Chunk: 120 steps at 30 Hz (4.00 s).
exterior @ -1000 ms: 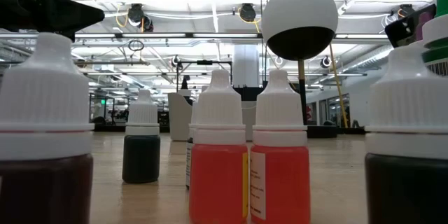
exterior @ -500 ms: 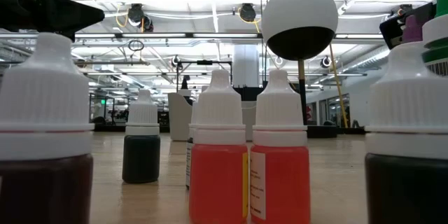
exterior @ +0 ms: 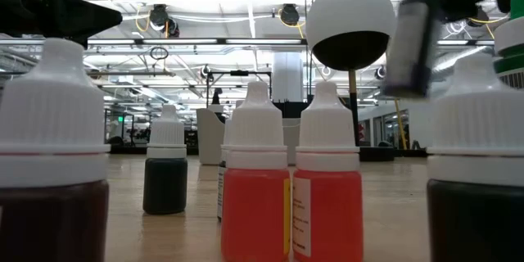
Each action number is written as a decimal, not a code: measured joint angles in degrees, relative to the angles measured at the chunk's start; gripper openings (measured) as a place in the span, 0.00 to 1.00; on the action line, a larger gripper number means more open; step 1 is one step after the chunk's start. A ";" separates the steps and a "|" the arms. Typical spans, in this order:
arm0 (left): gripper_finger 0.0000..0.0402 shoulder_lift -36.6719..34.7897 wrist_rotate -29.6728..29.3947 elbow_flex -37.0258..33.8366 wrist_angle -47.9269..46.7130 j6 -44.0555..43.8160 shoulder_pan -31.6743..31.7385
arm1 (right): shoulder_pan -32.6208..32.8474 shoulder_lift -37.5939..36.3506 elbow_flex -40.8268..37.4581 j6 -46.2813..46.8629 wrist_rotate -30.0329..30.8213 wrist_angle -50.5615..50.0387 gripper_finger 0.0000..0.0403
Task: Pick & Place food coloring
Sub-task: Put the large violet food coloring bottle into the gray bin
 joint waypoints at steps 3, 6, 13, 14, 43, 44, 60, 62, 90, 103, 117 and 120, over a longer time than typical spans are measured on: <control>0.10 0.00 0.00 0.00 0.00 0.02 0.00 | -2.41 -2.47 0.00 -2.87 0.02 0.03 0.29; 0.10 0.00 0.00 0.00 0.00 0.60 0.00 | -5.26 -4.25 0.00 -6.81 -0.04 2.31 0.27; 0.10 0.00 0.00 0.00 0.00 1.26 0.00 | -14.21 -4.92 0.00 -11.33 -12.72 10.43 0.29; 0.10 0.00 0.00 0.00 0.00 1.25 0.00 | -15.68 -4.92 0.00 -11.34 -14.98 11.65 0.29; 0.10 0.00 0.02 0.00 0.04 3.02 0.02 | -40.76 18.71 20.44 -5.20 -25.73 12.08 0.27; 0.10 0.00 0.02 0.00 0.02 3.02 0.02 | -41.36 19.74 20.55 -5.02 -25.73 12.96 0.27; 0.10 0.00 -0.02 0.00 0.04 4.33 0.02 | -45.47 28.70 21.35 -2.60 -27.25 17.91 0.28; 0.10 0.00 -0.02 0.00 0.04 4.35 0.02 | -45.49 29.67 22.16 -2.56 -27.15 17.80 0.28; 0.10 0.00 -0.11 0.00 0.02 5.88 0.02 | -45.80 31.56 24.50 -5.29 -27.06 14.13 0.29; 0.10 0.00 -0.11 0.00 0.02 5.95 0.04 | -45.82 33.54 24.42 -2.84 -26.75 15.42 0.28; 0.10 0.00 0.06 0.04 0.06 5.67 1.28 | -46.11 41.22 28.64 -5.15 -27.04 18.70 0.28; 0.10 0.00 0.20 0.04 -0.05 5.62 1.48 | -46.22 41.28 28.71 -4.61 -26.93 17.27 0.28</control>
